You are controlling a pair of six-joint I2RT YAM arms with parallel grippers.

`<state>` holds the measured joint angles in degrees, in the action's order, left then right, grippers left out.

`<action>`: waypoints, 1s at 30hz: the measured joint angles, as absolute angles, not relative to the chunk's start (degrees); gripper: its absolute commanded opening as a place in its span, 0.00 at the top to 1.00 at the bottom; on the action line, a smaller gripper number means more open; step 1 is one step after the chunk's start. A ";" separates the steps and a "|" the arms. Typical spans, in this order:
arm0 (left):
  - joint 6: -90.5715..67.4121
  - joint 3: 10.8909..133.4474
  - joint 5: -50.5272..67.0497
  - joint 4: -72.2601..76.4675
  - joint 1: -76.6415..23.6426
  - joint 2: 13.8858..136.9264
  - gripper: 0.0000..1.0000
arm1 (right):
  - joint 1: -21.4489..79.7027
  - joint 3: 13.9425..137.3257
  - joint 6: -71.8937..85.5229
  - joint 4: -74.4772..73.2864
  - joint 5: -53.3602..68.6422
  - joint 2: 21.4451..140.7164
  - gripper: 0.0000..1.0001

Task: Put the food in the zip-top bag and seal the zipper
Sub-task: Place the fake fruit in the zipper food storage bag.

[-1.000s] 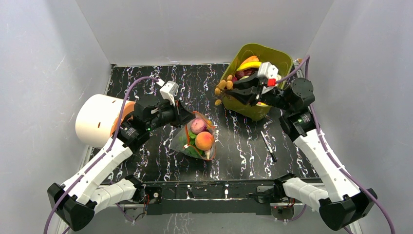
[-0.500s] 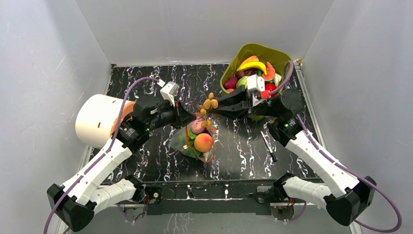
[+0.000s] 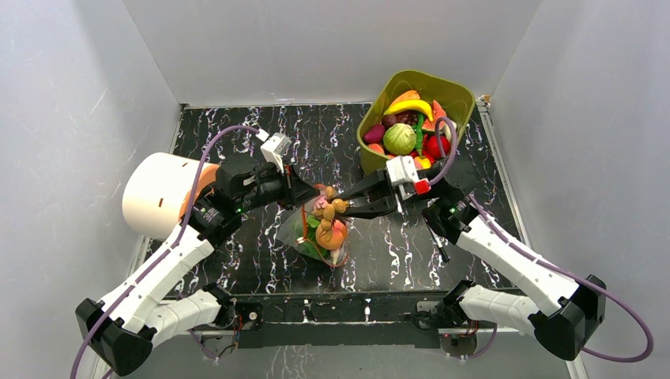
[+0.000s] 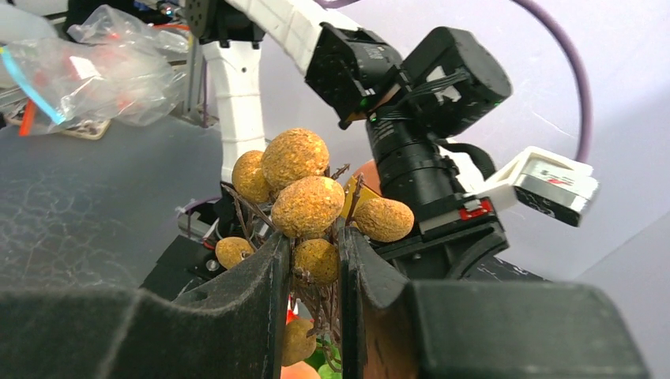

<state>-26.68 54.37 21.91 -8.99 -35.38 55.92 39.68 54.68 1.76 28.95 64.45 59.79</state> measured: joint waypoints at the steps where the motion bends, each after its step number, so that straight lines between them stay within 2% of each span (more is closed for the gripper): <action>1: -26.68 54.37 22.02 -8.99 -35.38 55.94 1.00 | 39.90 54.46 1.06 28.64 64.97 59.86 0.94; 12: -27.24 53.56 24.93 -7.77 -35.38 55.94 1.00 | 40.88 54.43 -13.19 15.86 65.91 64.79 0.94; 21: -27.03 53.54 27.44 -7.79 -35.38 55.94 1.00 | 41.32 54.52 -35.70 -7.79 57.14 66.13 0.94; 30: -26.39 53.54 29.69 -7.81 -35.38 56.93 1.00 | 43.53 54.52 -45.19 -17.10 47.72 66.17 0.95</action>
